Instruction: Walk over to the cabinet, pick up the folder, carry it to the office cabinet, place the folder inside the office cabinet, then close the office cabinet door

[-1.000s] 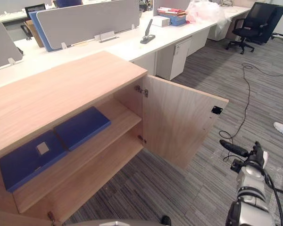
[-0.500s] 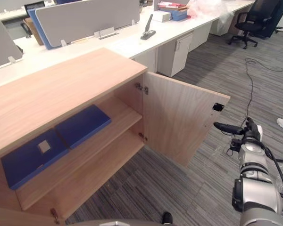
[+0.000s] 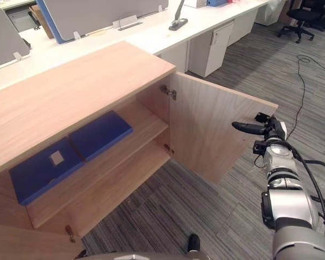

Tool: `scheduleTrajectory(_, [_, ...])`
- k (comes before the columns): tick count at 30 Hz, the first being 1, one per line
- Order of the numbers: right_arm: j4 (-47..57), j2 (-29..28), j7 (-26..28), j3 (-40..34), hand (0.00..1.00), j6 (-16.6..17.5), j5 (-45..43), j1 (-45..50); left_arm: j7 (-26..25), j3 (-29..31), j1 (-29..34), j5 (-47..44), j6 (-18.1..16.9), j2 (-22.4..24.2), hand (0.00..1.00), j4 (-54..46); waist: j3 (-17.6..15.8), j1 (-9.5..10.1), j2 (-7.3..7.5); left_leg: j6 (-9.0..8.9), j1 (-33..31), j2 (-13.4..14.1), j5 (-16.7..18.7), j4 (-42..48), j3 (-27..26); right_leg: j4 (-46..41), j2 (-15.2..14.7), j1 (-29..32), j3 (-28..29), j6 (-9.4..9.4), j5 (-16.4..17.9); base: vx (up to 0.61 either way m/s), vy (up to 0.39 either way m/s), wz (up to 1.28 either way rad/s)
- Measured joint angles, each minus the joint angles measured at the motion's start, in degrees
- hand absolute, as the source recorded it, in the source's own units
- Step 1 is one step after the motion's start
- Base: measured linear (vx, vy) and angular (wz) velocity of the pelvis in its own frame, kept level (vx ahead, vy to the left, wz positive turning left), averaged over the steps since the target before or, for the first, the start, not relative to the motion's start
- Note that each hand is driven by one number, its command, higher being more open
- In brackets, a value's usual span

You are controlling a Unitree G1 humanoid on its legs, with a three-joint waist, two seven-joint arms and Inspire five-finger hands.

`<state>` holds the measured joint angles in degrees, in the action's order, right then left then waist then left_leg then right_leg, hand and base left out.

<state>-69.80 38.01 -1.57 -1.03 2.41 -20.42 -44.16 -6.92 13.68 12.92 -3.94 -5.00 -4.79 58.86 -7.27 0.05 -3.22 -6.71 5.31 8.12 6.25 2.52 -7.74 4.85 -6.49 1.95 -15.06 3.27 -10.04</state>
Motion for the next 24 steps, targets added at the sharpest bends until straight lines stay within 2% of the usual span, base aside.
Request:
scheduleTrajectory(6, [-0.2, 0.8, 0.1, 1.6, 1.00, 0.2, -0.2, -1.3, 0.0, 0.0, 0.0, 0.1, 0.0, -0.1, 1.00, 0.2, -0.8, -0.30, -0.84, -0.01, -0.4, 0.1, 0.0, 0.4, 0.5, 0.0, 0.1, 0.1, -0.3, -0.07, -0.1, -0.03, 0.019, 0.02])
scheduleTrajectory(9, [1.4, 0.7, -0.5, 4.8, 1.00, 0.2, -0.5, -1.2, 0.0, 0.0, -0.2, 0.1, -0.1, -0.4, 1.00, 0.9, -1.0, -0.69, -0.85, -0.01, -0.5, 0.2, 0.0, 0.5, 0.4, 0.0, 0.2, 0.3, -0.1, -0.16, -0.1, -0.02, 0.029, -0.06])
scheduleTrajectory(15, [23.7, 2.0, -1.3, 13.8, 1.00, 0.1, 0.1, 9.6, -0.1, 0.8, -0.4, 0.6, -0.2, -0.7, 1.00, 1.8, -1.6, -2.44, -1.28, -0.58, -1.0, 1.5, 0.3, 0.7, 0.1, 0.0, 2.1, 2.9, 3.2, -0.85, -0.7, -0.02, -0.004, -0.34])
scheduleTrajectory(18, [35.5, 6.0, -1.2, 22.8, 1.00, 0.5, 0.1, 14.9, -0.1, 1.0, -1.3, 2.6, -0.7, -1.2, 1.00, 2.8, -1.6, -4.36, -1.31, -0.99, -1.0, 2.5, 0.4, 1.4, 0.2, 0.0, 3.4, 3.4, 4.5, -1.22, -0.5, -0.02, -0.040, -0.27])
scheduleTrajectory(20, [39.8, 8.7, -0.6, 27.4, 1.00, 0.7, 0.1, 16.3, -0.1, 1.0, -1.8, 3.4, -1.0, -1.4, 1.00, 3.1, -1.6, -4.91, -1.32, -1.02, -1.0, 3.0, 0.4, 2.0, 0.2, 0.2, 3.9, 3.4, 5.0, -1.52, -0.3, -0.05, -0.038, -0.21])
scheduleTrajectory(23, [48.4, 14.1, 3.3, 35.9, 1.00, 1.1, 0.2, 18.3, -0.1, 1.0, -3.0, 5.4, -1.2, -2.3, 1.00, 4.3, -1.2, -5.28, -1.30, -1.03, -1.4, 4.2, 0.4, 2.9, 0.0, 0.2, 5.4, 3.9, 5.8, -1.60, -0.2, -0.09, -0.051, -0.26])
scheduleTrajectory(24, [51.3, 15.7, 6.4, 39.2, 1.00, 1.4, 0.8, 18.6, -0.1, 1.0, -3.4, 6.4, -1.2, -2.5, 1.00, 4.5, -1.0, -5.27, -1.32, -1.06, -1.6, 4.7, 0.3, 3.3, 0.0, 0.2, 5.9, 4.2, 6.0, -1.63, -0.2, -0.11, -0.057, -0.16])
